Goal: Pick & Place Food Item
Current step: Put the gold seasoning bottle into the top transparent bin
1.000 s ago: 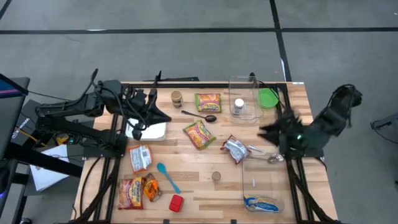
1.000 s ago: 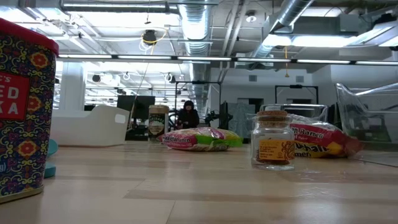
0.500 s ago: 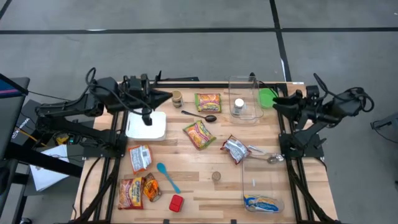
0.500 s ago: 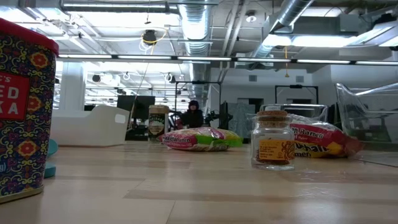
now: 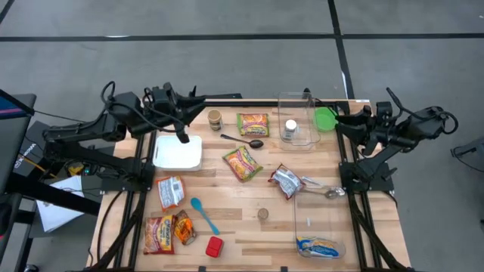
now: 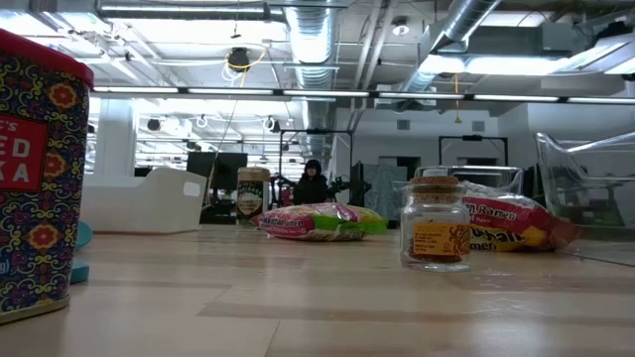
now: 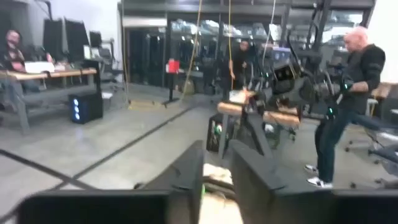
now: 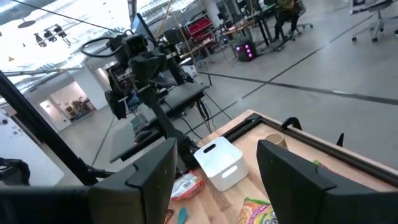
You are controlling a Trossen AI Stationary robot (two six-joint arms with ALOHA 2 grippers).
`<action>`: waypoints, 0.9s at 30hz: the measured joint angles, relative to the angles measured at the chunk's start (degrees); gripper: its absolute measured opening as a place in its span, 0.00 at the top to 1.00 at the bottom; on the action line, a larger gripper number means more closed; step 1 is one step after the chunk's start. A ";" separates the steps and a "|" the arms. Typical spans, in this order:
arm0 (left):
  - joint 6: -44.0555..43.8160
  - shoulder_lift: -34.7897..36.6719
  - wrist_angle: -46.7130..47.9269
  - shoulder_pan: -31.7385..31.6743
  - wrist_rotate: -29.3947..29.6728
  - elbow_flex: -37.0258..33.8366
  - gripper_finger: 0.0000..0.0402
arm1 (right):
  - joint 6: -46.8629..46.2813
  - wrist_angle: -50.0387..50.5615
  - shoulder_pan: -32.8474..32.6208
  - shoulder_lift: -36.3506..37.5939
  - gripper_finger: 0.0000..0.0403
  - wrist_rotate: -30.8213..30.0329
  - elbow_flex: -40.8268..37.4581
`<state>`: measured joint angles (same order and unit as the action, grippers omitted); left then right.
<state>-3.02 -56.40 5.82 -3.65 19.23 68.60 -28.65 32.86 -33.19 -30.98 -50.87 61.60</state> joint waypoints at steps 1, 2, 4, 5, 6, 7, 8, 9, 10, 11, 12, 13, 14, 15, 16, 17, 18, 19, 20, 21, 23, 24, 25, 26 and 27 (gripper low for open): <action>0.04 -0.19 -1.21 -0.55 0.02 0.02 0.74 | 0.22 -0.04 0.00 0.00 0.46 0.00 0.00; 0.08 -0.35 -2.00 -1.08 0.04 0.04 0.69 | 0.29 -0.04 0.00 -0.02 0.46 0.00 -0.02; 0.34 -0.38 -2.69 -2.02 0.11 0.04 0.58 | 0.33 -0.02 0.00 -0.02 0.46 0.00 0.00; 0.99 -0.54 -3.31 -2.50 0.24 0.04 0.53 | 0.33 -0.06 0.00 -0.02 0.46 0.00 0.00; 1.46 -0.83 -3.75 -2.92 0.70 0.08 0.47 | 0.31 -0.12 0.00 -0.02 0.46 0.00 0.00; 1.91 -0.96 -3.74 -3.27 1.45 0.09 0.43 | 0.31 -0.24 0.00 -0.02 0.46 0.00 0.00; 2.54 -1.23 -3.30 -3.62 2.26 0.05 0.38 | 0.31 -0.42 -0.01 -0.02 0.46 0.00 0.00; 2.82 -1.86 -3.40 -4.09 3.26 0.06 0.34 | 0.31 -0.57 0.00 -0.02 0.46 0.00 0.00; 3.07 -2.53 -3.64 -4.68 4.26 0.07 0.30 | 0.31 -0.63 -0.01 0.00 0.46 0.00 0.00; 3.06 -3.09 -2.92 -5.27 5.56 0.07 0.27 | 0.30 -0.71 -0.02 -0.02 0.46 0.00 0.00; 3.05 -3.99 -2.37 -5.92 6.83 0.04 0.24 | 0.23 -0.72 -0.02 -0.03 0.46 0.00 -0.01; 3.02 -4.99 -2.27 -6.61 7.73 0.07 0.22 | 0.20 -0.75 -0.02 -0.09 0.46 0.00 -0.02; 3.01 -5.99 -1.12 -7.18 8.39 0.07 0.21 | 0.18 -0.90 -0.02 -0.13 0.46 -0.02 -0.01; 3.03 -7.17 0.07 -7.66 8.89 0.07 0.19 | 0.18 -1.21 -0.02 -0.15 0.46 -0.02 -0.02; 3.03 -8.56 0.77 -8.16 9.13 0.07 0.18 | 0.16 -1.76 -0.02 -0.15 0.46 0.00 -0.02; 3.03 -9.78 2.48 -8.56 9.60 0.07 0.17 | 0.20 -2.15 -0.02 -0.15 0.46 -0.01 -0.02; 3.03 -11.11 4.47 -8.98 10.35 0.07 0.16 | 0.17 -2.25 -0.02 -0.13 0.46 -0.02 -0.02; 3.04 -12.41 6.41 -9.46 10.84 0.05 0.16 | 0.11 -2.25 -0.02 -0.11 0.46 -0.02 -0.02; 3.00 -13.62 8.92 -10.01 11.35 0.04 0.15 | -0.13 -2.24 -0.02 -0.13 0.46 -0.01 -0.02; 2.79 -14.87 11.54 -10.61 11.88 0.02 0.14 | -0.34 -2.22 -0.02 -0.13 0.46 -0.01 -0.02; 1.46 -17.38 15.70 -12.33 11.92 0.00 0.14 | -1.03 -2.22 -0.02 -0.13 0.46 -0.02 -0.02; 0.87 -18.62 17.75 -13.29 11.84 0.00 0.14 | -1.21 -2.19 -0.02 -0.13 0.46 -0.02 -0.02; 0.24 -19.84 19.00 -14.28 11.30 -0.02 0.14 | -1.26 -2.18 -0.02 -0.13 0.46 -0.01 -0.02; -0.31 -21.27 19.59 -15.40 10.03 -0.02 0.14 | -1.32 -2.18 -0.02 -0.13 0.46 -0.01 -0.02; -0.72 -22.42 19.82 -16.36 8.63 -0.02 0.14 | -1.35 -2.16 -0.02 -0.14 0.46 -0.01 -0.02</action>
<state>-3.74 -78.82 25.64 -20.01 27.86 68.58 -30.00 30.70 -33.21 -31.12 -50.88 61.58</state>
